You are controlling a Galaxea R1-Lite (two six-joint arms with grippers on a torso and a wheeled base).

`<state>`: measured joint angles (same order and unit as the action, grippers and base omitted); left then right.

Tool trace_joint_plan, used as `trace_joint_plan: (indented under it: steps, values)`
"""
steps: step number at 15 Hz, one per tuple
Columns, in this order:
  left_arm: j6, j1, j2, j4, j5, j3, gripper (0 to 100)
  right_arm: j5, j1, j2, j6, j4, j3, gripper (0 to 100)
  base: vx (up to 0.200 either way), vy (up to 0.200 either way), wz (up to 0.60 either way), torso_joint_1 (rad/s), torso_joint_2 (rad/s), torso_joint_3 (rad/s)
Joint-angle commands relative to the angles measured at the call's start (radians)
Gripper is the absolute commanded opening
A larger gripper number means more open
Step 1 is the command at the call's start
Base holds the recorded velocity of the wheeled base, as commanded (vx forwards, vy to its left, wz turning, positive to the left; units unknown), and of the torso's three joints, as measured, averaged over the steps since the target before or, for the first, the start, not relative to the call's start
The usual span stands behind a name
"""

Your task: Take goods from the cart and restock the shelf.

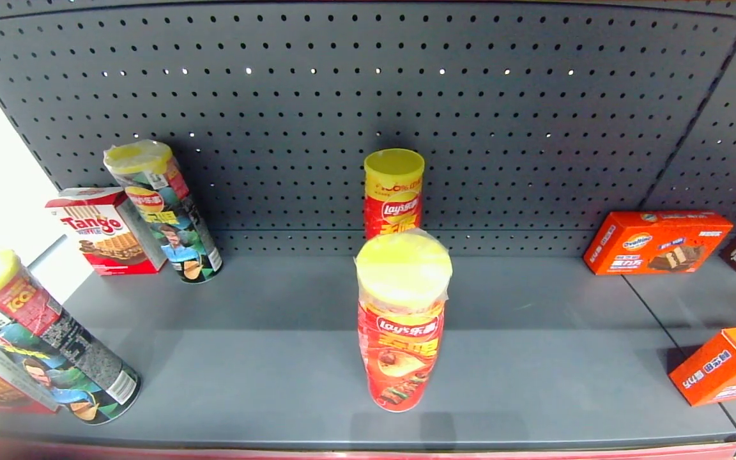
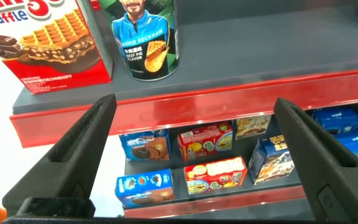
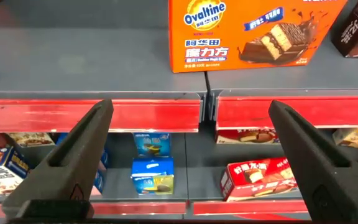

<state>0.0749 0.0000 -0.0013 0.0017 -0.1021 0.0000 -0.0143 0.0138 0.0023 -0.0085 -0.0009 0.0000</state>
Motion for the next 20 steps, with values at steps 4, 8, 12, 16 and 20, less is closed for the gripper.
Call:
trace_joint_plan:
  steps: [4, 8, 12, 16, 20]
  values:
    - [-0.010, 0.002, 0.001, 0.000, -0.004, 0.000, 100, 0.000, 0.000, 0.002, -0.001, -0.001, 0.000, 100, 0.000, 0.100, 0.00, 0.000, 0.00, 0.002]
    - [-0.010, 0.002, 0.001, 0.000, -0.007, 0.000, 100, 0.000, 0.002, 0.002, -0.001, -0.001, 0.000, 100, 0.000, 0.000, 0.00, 0.000, 0.00, 0.000]
    - [-0.012, 0.002, 0.001, 0.000, -0.007, 0.000, 100, 0.002, 0.002, 0.002, -0.001, -0.001, 0.000, 100, -0.100, 0.000, 0.00, 0.000, 0.00, 0.001]
    - [-0.017, 0.000, 0.001, 0.000, -0.004, 0.000, 100, 0.000, 0.000, 0.002, -0.001, -0.001, 0.000, 100, 0.000, 0.000, 0.00, 0.000, 0.00, 0.000]
    - [-0.018, 0.002, 0.001, 0.000, -0.005, 0.000, 100, 0.000, 0.000, 0.002, -0.001, -0.001, 0.000, 100, -0.100, 0.000, 0.00, -0.001, 0.00, 0.001]
